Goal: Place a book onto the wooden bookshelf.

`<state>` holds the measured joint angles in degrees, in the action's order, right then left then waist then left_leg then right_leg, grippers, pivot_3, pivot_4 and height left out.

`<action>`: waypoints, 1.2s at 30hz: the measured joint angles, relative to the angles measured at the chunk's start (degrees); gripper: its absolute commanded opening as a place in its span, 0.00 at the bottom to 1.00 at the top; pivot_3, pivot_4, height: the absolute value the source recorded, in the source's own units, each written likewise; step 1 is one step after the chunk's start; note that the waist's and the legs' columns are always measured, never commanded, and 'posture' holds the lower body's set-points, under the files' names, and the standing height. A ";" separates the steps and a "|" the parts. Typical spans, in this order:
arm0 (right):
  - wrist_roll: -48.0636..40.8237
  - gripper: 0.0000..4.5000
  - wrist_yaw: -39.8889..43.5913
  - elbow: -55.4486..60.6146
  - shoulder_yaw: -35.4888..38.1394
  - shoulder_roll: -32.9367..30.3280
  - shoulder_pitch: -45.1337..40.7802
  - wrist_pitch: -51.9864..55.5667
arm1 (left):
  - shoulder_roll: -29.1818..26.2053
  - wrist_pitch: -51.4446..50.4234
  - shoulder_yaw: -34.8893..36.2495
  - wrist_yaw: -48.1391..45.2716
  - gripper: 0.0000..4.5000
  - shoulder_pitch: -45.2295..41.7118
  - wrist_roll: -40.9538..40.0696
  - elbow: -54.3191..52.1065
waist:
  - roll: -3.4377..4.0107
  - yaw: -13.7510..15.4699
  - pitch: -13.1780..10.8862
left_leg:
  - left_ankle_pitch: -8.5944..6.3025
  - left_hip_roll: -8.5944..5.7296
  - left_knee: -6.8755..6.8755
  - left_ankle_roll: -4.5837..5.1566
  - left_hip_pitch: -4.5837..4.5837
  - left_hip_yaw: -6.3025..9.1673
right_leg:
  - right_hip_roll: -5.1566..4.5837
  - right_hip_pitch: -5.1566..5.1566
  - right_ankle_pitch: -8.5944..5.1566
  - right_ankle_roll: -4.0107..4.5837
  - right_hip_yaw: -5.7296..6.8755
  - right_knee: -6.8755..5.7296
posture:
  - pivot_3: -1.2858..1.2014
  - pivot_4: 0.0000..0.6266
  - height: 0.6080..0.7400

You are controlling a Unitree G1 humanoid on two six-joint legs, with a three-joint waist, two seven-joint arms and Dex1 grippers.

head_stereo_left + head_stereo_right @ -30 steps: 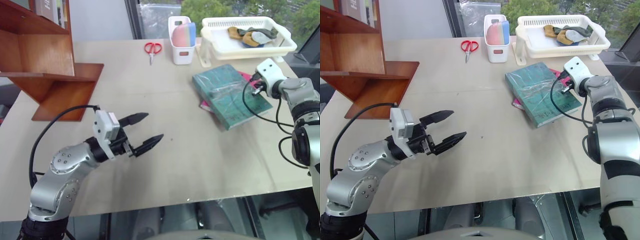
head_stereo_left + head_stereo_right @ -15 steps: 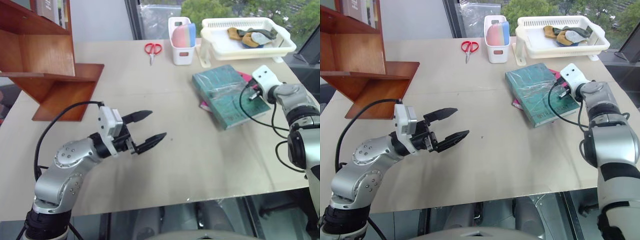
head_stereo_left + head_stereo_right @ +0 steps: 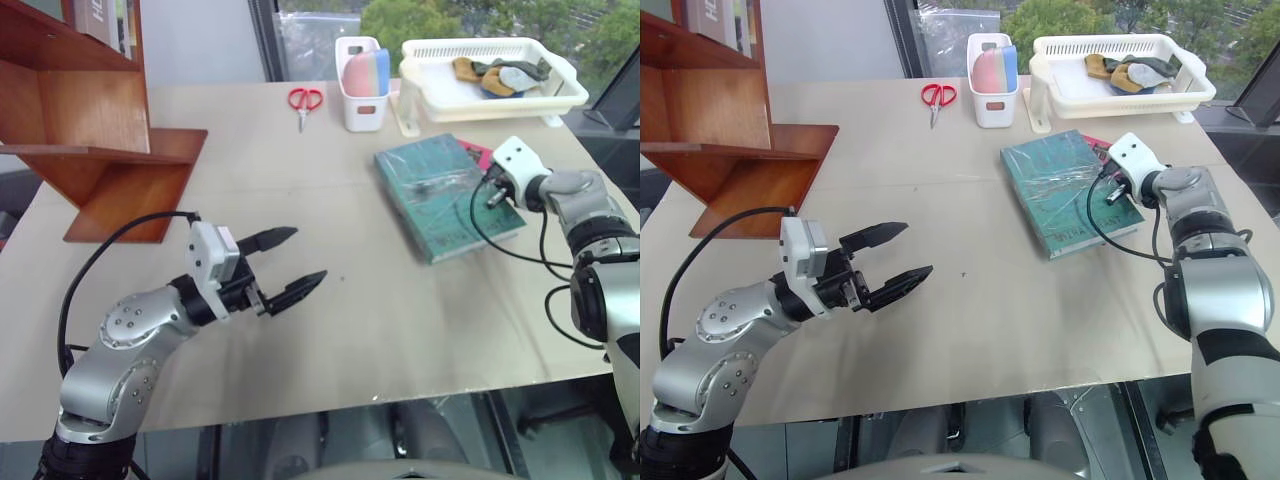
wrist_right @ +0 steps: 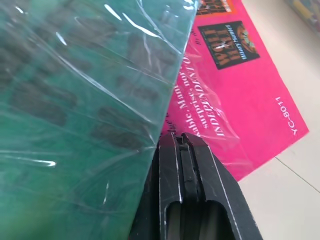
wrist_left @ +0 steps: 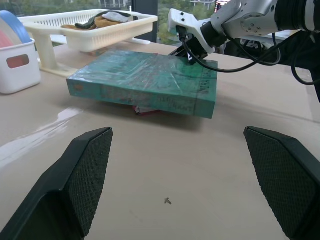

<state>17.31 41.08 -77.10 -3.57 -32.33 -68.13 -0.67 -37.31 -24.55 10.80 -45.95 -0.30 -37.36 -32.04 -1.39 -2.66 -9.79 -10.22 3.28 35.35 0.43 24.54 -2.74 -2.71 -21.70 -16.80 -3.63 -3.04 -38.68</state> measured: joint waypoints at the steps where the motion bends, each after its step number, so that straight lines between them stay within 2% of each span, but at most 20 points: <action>1: -0.01 0.01 0.17 0.33 0.02 -0.06 0.30 -0.12 | 0.00 0.00 -0.01 -0.06 1.00 -0.06 0.00 0.01 | -0.02 0.00 0.01 | 0.00 0.00 0.00 0.00 0.00 0.00 | 0.00 0.00 0.00 0.00 0.00 0.00 | 0.52 0.24 1.00; 16: -2.08 0.01 1.89 0.97 1.40 -1.16 2.21 -2.30 | 0.28 -0.95 -0.87 0.06 1.00 -2.87 -0.02 0.51 | -0.17 0.16 0.11 | 0.00 -0.01 0.01 0.00 0.00 0.01 | 0.00 0.03 0.00 0.00 0.01 0.00 | 0.52 0.24 1.00; 22: -2.74 0.01 3.46 2.22 1.62 -5.01 4.36 -7.75 | 3.59 -4.08 -2.47 4.16 1.00 -6.57 -0.35 5.07 | -0.10 0.61 0.04 | 0.00 -0.04 0.06 0.00 0.15 0.10 | -0.03 -0.01 0.00 -0.01 0.10 0.03 | 0.52 0.24 1.00; 23: -3.13 0.12 3.37 2.92 1.93 -6.10 5.03 -8.62 | 4.05 -4.97 -2.57 4.70 1.00 -7.34 -0.66 5.84 | -0.02 0.86 -0.03 | 0.00 -0.07 0.07 0.00 0.19 0.12 | -0.05 -0.02 0.00 -0.01 0.11 0.06 | 0.52 0.24 1.00; 24: -3.77 0.16 3.33 4.40 2.41 -8.06 6.07 -9.70 | 4.55 -6.11 -2.70 5.32 1.00 -8.44 -1.04 7.02 | 0.08 1.09 -0.11 | 0.00 -0.10 0.08 0.01 0.21 0.11 | -0.07 -0.03 0.00 -0.02 0.11 0.07 | 0.52 0.24 1.00; 25: -5.34 0.31 3.99 7.60 3.97 -10.70 8.05 -10.17 | 5.15 -7.70 -3.18 5.81 1.00 -10.12 -1.39 8.83 | 0.12 1.33 -0.13 | 0.00 -0.10 0.06 0.01 0.22 0.12 | -0.06 -0.02 0.00 -0.02 0.11 0.13 | 0.52 0.24 1.00; 26: -7.11 0.35 5.18 10.70 5.38 -12.31 9.59 -9.86 | 5.55 -8.82 -3.61 6.01 1.00 -11.25 -2.05 10.04 | 0.12 1.35 -0.13 | 0.00 -0.07 0.05 0.01 0.22 0.11 | -0.04 -0.02 0.00 -0.03 0.10 0.16 | 0.52 0.24 1.00; 27: -8.82 0.46 6.54 14.04 6.64 -13.41 11.56 -9.06 | 5.82 -9.63 -4.14 5.96 1.00 -12.29 -2.41 10.83 | 0.12 1.38 -0.13 | 0.00 -0.07 0.05 0.00 0.21 0.12 | -0.04 -0.01 0.00 -0.03 0.11 0.17 | 0.52 0.24 1.00; 29: -14.67 0.64 10.96 28.61 10.30 -15.74 20.11 -4.06 | 6.60 -11.35 -5.21 5.47 1.00 -15.51 -2.97 13.59 | 0.13 1.57 -0.13 | 0.00 -0.01 0.03 0.00 0.21 0.13 | 0.02 0.00 -0.01 -0.04 0.12 0.21 | 0.52 0.24 1.00; 31: -21.54 0.83 13.82 47.98 15.19 -17.41 33.27 5.96 | 7.43 -13.10 -6.63 4.60 1.00 -19.49 -3.46 16.92 | 0.17 2.08 -0.13 | 0.01 -0.01 -0.01 -0.01 0.27 0.26 | 0.02 0.02 -0.06 -0.10 0.24 0.22 | 0.52 0.24 1.00; 32: -26.28 0.95 14.94 61.36 18.35 -17.82 42.02 13.17 | 7.99 -14.37 -7.18 4.12 1.00 -22.06 -3.46 19.58 | 0.26 2.52 -0.12 | 0.01 -0.02 -0.02 -0.02 0.32 0.31 | 0.02 0.02 -0.07 -0.12 0.30 0.24 | 0.52 0.24 1.00; 33: -31.14 0.97 15.74 73.36 20.57 -17.84 48.84 20.40 | 8.60 -15.46 -7.39 3.64 1.00 -24.38 -3.47 22.52 | 0.29 2.26 -0.11 | 0.01 -0.04 0.00 -0.02 0.30 0.22 | 0.00 0.01 -0.07 -0.14 0.18 0.23 | 0.52 0.24 1.00; 34: -32.41 0.97 15.84 76.20 21.24 -17.83 50.33 21.97 | 8.82 -15.70 -7.44 3.54 1.00 -24.82 -3.48 22.99 | 0.30 2.06 -0.11 | 0.01 -0.07 0.02 -0.02 0.29 0.22 | -0.01 0.02 -0.07 -0.14 0.18 0.21 | 0.52 0.24 1.00; 36: -39.23 0.97 15.37 93.59 28.02 -17.91 62.26 31.55 | 11.32 -18.95 -8.88 3.13 1.00 -29.31 -4.46 27.77 | 0.26 2.44 -0.09 | 0.00 -0.11 0.11 -0.01 0.27 0.40 | -0.04 0.12 -0.12 -0.23 0.35 0.22 | 0.52 0.24 1.00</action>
<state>-21.92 56.44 16.49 24.44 -50.24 -5.87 30.88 -25.98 -43.49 1.91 -42.82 -29.61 -41.82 -4.27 -1.13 -0.22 -9.88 -10.23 3.16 35.47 0.41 24.81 -2.34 -2.75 -21.58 -16.92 -3.86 -2.69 -38.47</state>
